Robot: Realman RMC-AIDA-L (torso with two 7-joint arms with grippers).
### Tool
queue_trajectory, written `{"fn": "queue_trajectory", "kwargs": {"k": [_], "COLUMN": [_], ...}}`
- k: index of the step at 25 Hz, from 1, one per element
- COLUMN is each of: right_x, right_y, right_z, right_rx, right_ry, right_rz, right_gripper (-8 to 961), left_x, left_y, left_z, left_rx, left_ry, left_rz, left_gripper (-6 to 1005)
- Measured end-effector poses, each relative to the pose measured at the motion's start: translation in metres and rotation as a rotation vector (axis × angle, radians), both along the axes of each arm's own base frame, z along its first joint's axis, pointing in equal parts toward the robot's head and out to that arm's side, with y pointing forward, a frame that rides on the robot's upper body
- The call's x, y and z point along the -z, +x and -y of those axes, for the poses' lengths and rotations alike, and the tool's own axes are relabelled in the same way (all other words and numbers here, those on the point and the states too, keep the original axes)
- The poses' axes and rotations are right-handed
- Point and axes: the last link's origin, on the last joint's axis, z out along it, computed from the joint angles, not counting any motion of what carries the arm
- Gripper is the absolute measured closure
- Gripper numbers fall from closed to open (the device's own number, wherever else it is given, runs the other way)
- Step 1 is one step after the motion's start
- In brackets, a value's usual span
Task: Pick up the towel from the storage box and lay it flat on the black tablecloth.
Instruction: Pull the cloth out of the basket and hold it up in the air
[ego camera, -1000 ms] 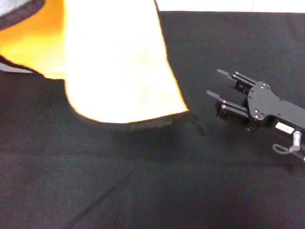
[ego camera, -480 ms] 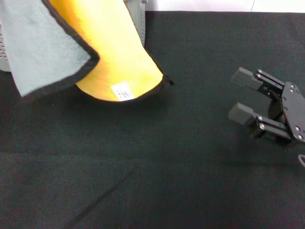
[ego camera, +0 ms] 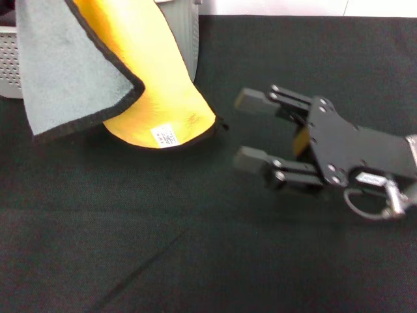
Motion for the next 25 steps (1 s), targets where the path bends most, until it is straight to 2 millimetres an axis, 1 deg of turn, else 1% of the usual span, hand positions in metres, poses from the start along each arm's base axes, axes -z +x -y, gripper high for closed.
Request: {"fn": "queue_trajectory", "kwargs": {"k": [4,5,9,17,25], "right_x": [0.002,0.002,0.003,0.008,0.012], "right_y": [-0.021,-0.029,-0.045,-0.054,-0.064], "right_z": [-0.015,-0.019,-0.028,-0.033,-0.033], "right_rx": [-0.042,-0.061,-0.099,-0.102,-0.13], "right_ry": [0.019,0.015,0.013,0.025,0.028], "right_rz": [0.012,0.012,0.021,0.039,0.053], "right_gripper": [241,244,254,270,274], "left_x": [0.005,0.005,0.007,0.016,0.017], "left_y": [0.001,0.0,0.0,0.003,0.002], "left_z": [-0.003,-0.003,-0.006,-0.017,-0.017], "left_rx": [0.008,0.008,0.009,0.035,0.039], "left_ry": [-0.007,-0.007,-0.013,-0.051,-0.044], "left_rz": [-0.009,-0.009,-0.001,0.025,0.021], "left_gripper": [973,972,972,972,971]}}
